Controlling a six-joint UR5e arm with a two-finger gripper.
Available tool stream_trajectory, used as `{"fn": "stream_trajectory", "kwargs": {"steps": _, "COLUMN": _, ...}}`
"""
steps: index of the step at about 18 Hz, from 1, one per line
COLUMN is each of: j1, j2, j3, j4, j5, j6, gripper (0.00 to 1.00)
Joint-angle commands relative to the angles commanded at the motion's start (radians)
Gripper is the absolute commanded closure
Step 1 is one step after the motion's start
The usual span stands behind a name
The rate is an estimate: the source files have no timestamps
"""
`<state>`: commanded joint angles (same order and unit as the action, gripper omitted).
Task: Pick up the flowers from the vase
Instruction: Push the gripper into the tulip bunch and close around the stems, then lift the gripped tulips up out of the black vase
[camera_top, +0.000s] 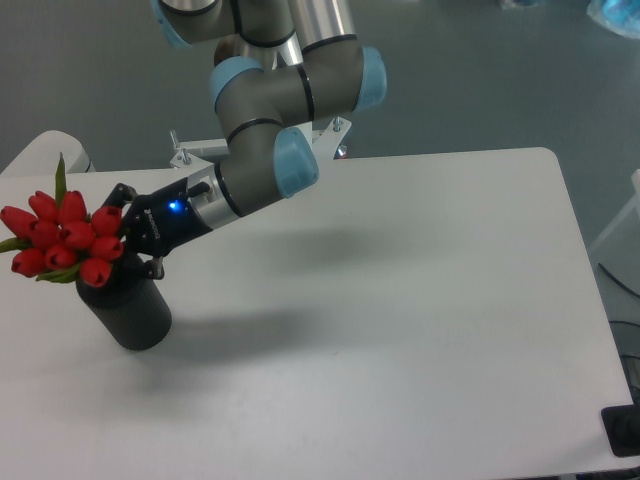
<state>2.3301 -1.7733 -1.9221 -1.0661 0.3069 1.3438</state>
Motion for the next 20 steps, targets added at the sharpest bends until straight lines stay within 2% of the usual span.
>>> {"fn": "stream_trajectory", "kwargs": {"steps": 8, "j1": 0.032, "j2": 0.029, "j3": 0.017, "j4": 0.0, "j5": -0.057, "j6": -0.089, "gripper": 0.92}}
{"fn": "stream_trajectory", "kwargs": {"steps": 20, "j1": 0.086, "j2": 0.043, "j3": 0.107, "j4": 0.0, "j5": -0.123, "j6": -0.271, "gripper": 0.92}}
